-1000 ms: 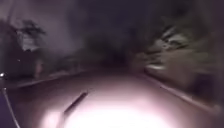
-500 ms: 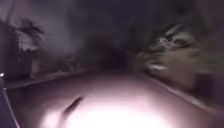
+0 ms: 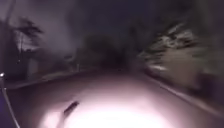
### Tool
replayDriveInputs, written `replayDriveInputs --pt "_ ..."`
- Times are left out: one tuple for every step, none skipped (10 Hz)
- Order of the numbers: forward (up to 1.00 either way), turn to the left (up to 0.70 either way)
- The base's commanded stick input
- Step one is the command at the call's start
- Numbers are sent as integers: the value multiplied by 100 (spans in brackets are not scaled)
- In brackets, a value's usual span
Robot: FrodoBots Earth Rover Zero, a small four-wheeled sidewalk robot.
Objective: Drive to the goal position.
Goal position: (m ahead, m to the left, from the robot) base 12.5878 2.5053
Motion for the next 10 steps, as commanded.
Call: replayDriveInputs --pt "50 0" --pt "50 0" --pt "50 -1" --pt "50 -35" --pt "50 -34" --pt "50 -4" --pt "50 1" --pt "50 0" --pt "50 0" --pt "50 2"
